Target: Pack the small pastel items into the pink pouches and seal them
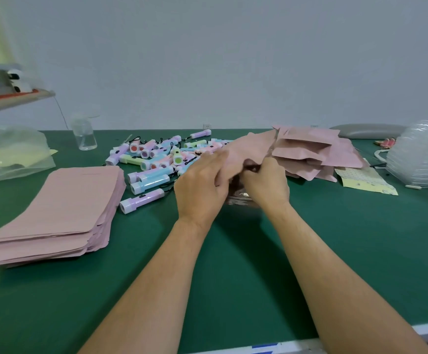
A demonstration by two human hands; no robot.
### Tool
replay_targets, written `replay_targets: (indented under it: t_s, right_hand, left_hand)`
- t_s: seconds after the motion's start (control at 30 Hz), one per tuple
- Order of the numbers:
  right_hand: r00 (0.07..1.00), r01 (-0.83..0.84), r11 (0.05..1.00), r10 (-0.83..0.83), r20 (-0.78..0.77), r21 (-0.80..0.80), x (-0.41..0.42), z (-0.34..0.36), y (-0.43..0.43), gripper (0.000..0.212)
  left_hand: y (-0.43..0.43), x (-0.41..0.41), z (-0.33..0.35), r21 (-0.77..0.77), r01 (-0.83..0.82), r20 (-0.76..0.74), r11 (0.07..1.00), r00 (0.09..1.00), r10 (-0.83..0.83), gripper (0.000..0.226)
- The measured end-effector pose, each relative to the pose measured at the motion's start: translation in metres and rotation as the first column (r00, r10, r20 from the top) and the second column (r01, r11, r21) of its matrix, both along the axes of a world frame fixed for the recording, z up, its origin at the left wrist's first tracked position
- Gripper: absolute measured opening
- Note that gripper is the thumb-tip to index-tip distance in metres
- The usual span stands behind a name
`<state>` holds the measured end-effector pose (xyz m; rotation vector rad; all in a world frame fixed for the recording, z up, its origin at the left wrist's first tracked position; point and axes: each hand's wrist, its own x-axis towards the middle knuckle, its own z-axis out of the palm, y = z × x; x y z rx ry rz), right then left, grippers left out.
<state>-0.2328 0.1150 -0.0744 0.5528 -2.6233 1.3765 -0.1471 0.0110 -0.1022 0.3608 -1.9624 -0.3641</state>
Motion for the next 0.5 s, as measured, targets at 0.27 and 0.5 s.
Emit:
replay_targets:
  t_s: [0.27, 0.5]
  right_hand:
    - [0.997, -0.004, 0.993, -0.006, 0.080, 0.116, 0.001, -0.004, -0.004, 0.025]
    - [0.998, 0.021, 0.996, -0.026, 0.056, 0.084, -0.014, -0.005, 0.002, 0.021]
  left_hand:
    - [-0.003, 0.003, -0.002, 0.041, 0.033, -0.160, 0.999, 0.987, -0.026, 0.051]
    - [-0.004, 0.002, 0.000, 0.067, -0.048, 0.012, 0.997, 0.999, 0.047, 0.070]
